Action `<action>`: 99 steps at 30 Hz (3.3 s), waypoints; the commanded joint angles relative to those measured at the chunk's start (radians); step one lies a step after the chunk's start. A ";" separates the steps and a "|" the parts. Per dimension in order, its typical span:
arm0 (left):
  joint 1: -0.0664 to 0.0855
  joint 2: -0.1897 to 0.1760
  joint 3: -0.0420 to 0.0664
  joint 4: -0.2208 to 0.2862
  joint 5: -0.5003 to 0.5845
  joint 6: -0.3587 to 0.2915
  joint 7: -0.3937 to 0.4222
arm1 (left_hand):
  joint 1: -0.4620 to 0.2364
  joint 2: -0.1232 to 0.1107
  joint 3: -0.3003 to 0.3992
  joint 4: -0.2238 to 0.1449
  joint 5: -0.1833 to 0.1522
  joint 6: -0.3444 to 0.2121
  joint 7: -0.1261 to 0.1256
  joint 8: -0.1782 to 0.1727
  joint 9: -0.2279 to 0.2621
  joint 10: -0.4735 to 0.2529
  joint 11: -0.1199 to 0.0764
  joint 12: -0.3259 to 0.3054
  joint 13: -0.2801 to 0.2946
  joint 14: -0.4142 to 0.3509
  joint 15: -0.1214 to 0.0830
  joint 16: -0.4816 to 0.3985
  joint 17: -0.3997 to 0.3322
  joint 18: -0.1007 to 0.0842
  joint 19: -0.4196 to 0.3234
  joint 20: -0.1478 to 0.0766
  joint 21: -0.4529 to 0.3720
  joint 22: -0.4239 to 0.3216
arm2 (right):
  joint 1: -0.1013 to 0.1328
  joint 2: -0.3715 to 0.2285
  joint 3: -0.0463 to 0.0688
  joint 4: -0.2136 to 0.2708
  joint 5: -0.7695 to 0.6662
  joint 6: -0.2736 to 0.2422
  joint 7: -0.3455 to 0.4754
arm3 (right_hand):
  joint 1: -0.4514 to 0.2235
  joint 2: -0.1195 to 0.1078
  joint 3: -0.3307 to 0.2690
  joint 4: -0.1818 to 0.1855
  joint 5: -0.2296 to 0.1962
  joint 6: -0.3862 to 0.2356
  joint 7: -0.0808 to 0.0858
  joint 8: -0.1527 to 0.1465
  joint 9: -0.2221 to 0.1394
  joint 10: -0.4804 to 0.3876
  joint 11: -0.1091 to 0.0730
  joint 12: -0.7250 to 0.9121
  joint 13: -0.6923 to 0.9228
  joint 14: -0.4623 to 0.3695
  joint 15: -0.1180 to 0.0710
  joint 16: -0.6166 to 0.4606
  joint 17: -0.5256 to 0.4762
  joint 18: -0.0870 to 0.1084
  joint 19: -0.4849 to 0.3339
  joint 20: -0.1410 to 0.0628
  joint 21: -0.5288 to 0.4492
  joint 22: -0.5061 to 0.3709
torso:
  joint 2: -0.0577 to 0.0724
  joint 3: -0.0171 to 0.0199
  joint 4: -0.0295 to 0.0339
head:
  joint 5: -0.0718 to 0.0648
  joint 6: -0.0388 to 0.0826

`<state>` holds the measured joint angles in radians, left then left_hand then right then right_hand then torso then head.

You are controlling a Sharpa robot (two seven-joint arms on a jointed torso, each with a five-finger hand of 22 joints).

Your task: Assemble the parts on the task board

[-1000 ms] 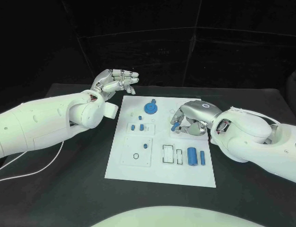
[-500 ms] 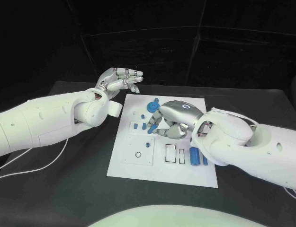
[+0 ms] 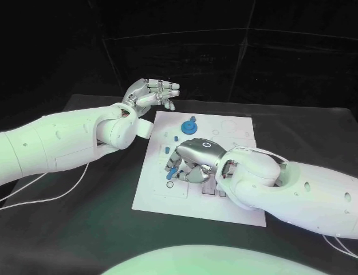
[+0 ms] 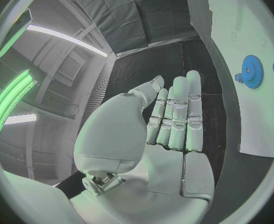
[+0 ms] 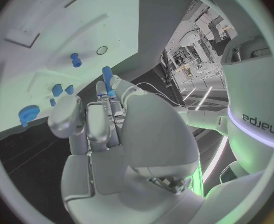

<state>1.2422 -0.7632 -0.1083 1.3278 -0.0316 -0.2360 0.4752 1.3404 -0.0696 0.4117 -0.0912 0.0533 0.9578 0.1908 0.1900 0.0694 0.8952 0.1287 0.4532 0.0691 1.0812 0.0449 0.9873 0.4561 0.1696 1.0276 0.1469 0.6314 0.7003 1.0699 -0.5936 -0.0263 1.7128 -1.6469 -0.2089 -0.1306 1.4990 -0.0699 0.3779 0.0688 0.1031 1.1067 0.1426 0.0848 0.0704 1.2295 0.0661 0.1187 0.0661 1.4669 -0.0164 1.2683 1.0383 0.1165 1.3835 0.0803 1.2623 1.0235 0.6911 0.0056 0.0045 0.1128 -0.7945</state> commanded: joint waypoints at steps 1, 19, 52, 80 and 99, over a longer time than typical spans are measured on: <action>0.002 0.002 0.001 -0.001 0.002 0.008 0.006 | 0.008 0.000 -0.001 -0.006 0.004 -0.001 0.003 0.003 -0.001 -0.007 0.003 0.003 -0.001 -0.006 0.002 -0.003 -0.001 0.012 -0.008 -0.002 -0.004 0.000 | -0.005 0.009 0.000 -0.009 -0.037 0.049 0.013 | -0.002 -0.007 0.006 -0.002 0.005 0.003 0.004 -0.003 -0.001 0.005 0.003 -0.005 0.001 0.019 -0.001 0.003 -0.001 -0.015 0.002 0.002 0.004 0.000 | -0.001 0.0005 -0.0002 | 0.006 -0.004; 0.002 0.006 0.001 -0.005 0.002 0.009 0.003 | 0.007 0.001 -0.002 -0.006 0.004 -0.002 0.003 0.004 -0.001 -0.008 0.003 0.004 -0.001 -0.006 0.002 -0.003 -0.003 0.012 -0.008 -0.002 -0.004 0.000 | -0.021 0.040 -0.008 -0.048 -0.088 0.094 -0.018 | -0.004 -0.007 0.010 -0.004 0.007 0.003 0.004 -0.004 0.000 0.005 0.003 -0.007 0.001 0.018 -0.001 0.002 -0.002 -0.015 0.001 0.003 0.005 0.000 | 0.000 0.0015 -0.0008 | 0.015 -0.015; 0.002 0.008 0.001 -0.007 0.002 0.011 0.000 | 0.006 0.001 -0.003 -0.006 0.004 -0.003 0.004 0.005 -0.001 -0.009 0.003 0.005 -0.001 -0.006 0.002 -0.002 -0.004 0.012 -0.009 -0.002 -0.004 0.000 | -0.025 0.072 -0.026 -0.061 -0.118 0.087 -0.017 | -0.087 -0.060 -0.003 0.010 0.055 -0.059 0.020 -0.024 -0.006 -0.017 0.019 -0.032 0.002 0.015 0.011 0.002 -0.008 -0.012 -0.012 0.014 -0.005 -0.016 | -0.001 0.0007 -0.0008 | 0.018 -0.019; 0.002 0.007 0.001 -0.014 0.002 0.015 -0.006 | 0.004 0.001 -0.004 -0.006 0.004 -0.006 0.005 0.004 -0.002 -0.013 0.004 0.006 -0.002 -0.007 0.003 -0.002 -0.006 0.012 -0.010 -0.001 -0.004 0.000 | -0.025 0.043 -0.028 -0.039 -0.115 -0.064 0.005 | -0.133 -0.080 -0.103 0.000 0.075 -0.250 0.036 -0.021 -0.004 -0.230 0.046 -0.022 0.002 -0.046 0.035 -0.085 -0.144 0.024 -0.099 0.037 -0.144 -0.226 | -0.002 0.0019 -0.0022 | 0.009 -0.014; 0.000 -0.011 -0.003 -0.013 0.002 0.004 0.001 | 0.004 0.001 -0.004 -0.007 0.004 -0.008 0.005 0.004 -0.002 -0.015 0.005 0.006 -0.002 -0.008 0.003 -0.001 -0.007 0.012 -0.010 -0.001 -0.004 0.001 | 0.027 -0.347 -0.025 0.192 0.353 -0.107 -0.094 | -0.192 -0.044 -0.358 0.101 0.123 -0.137 -0.015 0.060 0.019 0.089 -0.025 0.371 0.177 0.029 -0.022 0.045 0.038 -0.022 0.033 -0.013 0.022 0.035 | -0.024 -0.0006 -0.0286 | -0.043 0.009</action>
<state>1.2408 -0.7738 -0.1116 1.3136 -0.0314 -0.2333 0.4666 1.3404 -0.0696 0.4089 -0.0939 0.0533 0.9540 0.1945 0.1900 0.0685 0.8842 0.1322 0.4532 0.0683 1.0775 0.0485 0.9873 0.4503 0.1696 1.0241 0.1433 0.6314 0.7003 1.0953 -0.9340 -0.0512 1.8934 -1.4430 -0.3038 -0.1545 1.3059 -0.1188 0.0232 0.1682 0.2243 0.9655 0.1287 0.1425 0.0888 1.3102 0.0426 0.4791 0.2358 1.4668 -0.0351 1.3117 1.0744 0.1075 1.4128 0.0691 1.2791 1.0507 0.6721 0.0062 -0.0157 0.0763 -0.7864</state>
